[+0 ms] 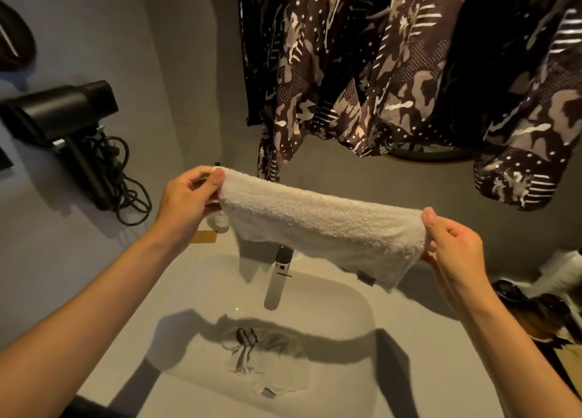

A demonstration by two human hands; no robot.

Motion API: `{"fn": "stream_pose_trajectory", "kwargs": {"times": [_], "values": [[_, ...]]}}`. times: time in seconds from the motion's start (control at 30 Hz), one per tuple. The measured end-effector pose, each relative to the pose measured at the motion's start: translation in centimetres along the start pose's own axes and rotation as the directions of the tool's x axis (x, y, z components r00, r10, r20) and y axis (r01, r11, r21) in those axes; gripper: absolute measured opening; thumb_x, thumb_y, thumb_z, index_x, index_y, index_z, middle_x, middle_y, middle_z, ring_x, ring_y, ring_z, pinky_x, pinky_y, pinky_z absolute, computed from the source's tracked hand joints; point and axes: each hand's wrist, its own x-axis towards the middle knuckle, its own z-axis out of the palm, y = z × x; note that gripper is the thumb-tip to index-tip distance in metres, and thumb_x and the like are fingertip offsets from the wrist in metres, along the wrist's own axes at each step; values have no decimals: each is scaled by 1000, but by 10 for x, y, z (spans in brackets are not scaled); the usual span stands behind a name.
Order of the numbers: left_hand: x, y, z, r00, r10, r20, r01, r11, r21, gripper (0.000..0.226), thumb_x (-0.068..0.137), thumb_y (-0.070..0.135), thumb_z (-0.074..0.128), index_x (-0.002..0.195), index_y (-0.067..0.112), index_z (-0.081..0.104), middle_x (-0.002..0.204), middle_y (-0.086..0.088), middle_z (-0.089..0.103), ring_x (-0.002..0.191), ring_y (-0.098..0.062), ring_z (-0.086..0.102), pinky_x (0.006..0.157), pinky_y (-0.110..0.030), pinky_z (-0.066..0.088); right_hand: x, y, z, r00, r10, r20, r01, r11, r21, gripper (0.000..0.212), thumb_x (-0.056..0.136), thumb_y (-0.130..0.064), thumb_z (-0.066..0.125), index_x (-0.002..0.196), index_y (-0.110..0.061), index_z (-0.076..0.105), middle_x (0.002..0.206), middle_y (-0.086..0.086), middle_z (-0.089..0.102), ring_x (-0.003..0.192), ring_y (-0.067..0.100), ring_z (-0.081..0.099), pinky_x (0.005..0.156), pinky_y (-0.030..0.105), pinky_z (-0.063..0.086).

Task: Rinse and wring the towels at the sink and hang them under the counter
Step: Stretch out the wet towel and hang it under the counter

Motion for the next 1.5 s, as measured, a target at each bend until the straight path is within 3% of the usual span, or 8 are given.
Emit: {"fn": "stream_pose_trajectory", "kwargs": {"times": [0.2,0.53,0.7,0.87,1.07,1.17,1.3,1.5], "values": [[-7,22,14,953,288,-93,-271,949,159,9,97,33,61,94,35,70,80,13,69,74,-2,62,69,-30,51,-13,22,-2,995,91,44,-94,993,70,55,94,-36,64,100,18,63,90,27,62,81,33,56,74,42,50],[-10,95,66,833,491,255,-540,821,184,41,94,-2,61,135,1,56,130,2,63,109,7,64,99,-17,49,-22,56,-19,911,412,-11,-410,908,91,36,90,-20,71,111,8,66,104,16,75,91,29,73,89,43,55],[-5,138,107,652,363,666,-598,787,156,37,92,4,64,127,18,62,115,13,70,109,6,63,97,-18,48,-34,18,13,992,-117,43,120,990,-78,52,81,-26,79,124,-9,57,128,10,63,120,16,59,104,33,49],[-3,141,123,643,155,750,-355,928,112,27,91,1,65,113,15,71,98,14,77,99,1,68,87,-14,50,-49,-22,79,790,31,612,-108,990,90,31,76,-25,80,105,-18,74,110,3,77,106,18,71,88,31,55],[-20,10,107,917,-286,277,213,941,264,23,96,31,62,101,11,72,97,-2,69,81,-12,64,72,-24,51,-86,-16,97,916,107,387,-193,962,191,28,84,-16,74,111,-8,72,110,10,77,106,26,72,91,40,57],[-100,-59,91,716,-635,290,655,755,37,38,102,35,47,103,4,68,91,-11,69,79,-22,66,74,-35,55,-110,-10,80,948,200,248,-246,954,169,16,88,-9,68,103,-4,73,102,12,77,95,25,71,85,39,55],[-195,-100,84,501,-633,590,845,504,-176,49,94,48,55,109,4,73,109,-23,70,96,-34,68,86,-44,56,-156,-6,37,953,254,164,-280,947,159,18,89,-2,61,101,-8,74,92,4,79,84,18,74,70,30,58],[-267,-84,112,463,-570,679,865,456,-208,68,91,68,44,112,13,78,123,-18,71,115,-35,64,104,-49,46,-230,4,-26,934,357,-16,-351,926,138,21,94,-11,60,111,-6,71,107,17,76,100,33,73,84,45,59]]}}
